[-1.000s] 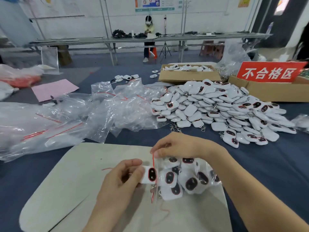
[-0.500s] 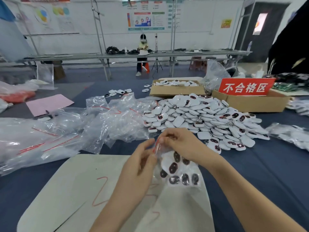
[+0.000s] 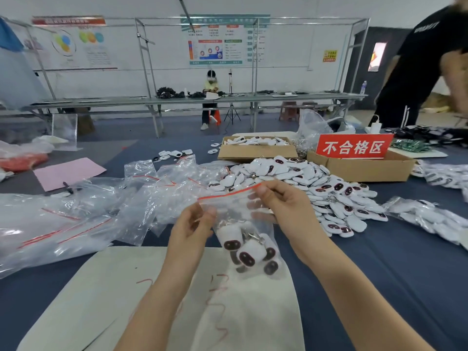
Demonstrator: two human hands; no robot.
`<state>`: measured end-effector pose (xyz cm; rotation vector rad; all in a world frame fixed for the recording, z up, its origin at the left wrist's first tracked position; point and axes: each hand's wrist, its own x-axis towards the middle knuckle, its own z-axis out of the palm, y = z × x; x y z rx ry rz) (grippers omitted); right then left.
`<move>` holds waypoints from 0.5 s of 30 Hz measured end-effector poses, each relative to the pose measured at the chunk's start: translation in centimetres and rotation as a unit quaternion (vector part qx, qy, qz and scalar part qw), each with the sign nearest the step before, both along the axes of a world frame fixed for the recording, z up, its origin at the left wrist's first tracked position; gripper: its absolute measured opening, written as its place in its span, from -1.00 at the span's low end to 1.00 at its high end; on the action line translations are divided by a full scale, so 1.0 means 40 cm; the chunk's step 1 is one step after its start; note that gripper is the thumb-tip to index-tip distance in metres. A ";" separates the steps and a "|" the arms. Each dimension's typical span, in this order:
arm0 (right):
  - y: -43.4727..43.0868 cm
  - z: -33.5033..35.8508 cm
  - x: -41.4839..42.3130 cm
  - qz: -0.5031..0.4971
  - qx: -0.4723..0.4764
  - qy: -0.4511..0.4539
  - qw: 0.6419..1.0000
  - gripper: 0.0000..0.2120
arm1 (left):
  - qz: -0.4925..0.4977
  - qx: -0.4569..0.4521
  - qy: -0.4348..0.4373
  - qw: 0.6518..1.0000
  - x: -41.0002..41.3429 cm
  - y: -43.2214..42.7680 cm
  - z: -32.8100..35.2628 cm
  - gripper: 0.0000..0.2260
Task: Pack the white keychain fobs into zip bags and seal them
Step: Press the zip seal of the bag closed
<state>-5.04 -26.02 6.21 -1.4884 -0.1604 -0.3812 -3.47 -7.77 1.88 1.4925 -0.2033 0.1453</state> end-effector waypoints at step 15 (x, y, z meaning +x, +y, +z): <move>-0.053 -0.079 -0.015 -0.040 0.097 0.006 0.994 -0.71 | -0.004 0.048 -0.080 0.996 0.007 -0.021 0.020 -0.81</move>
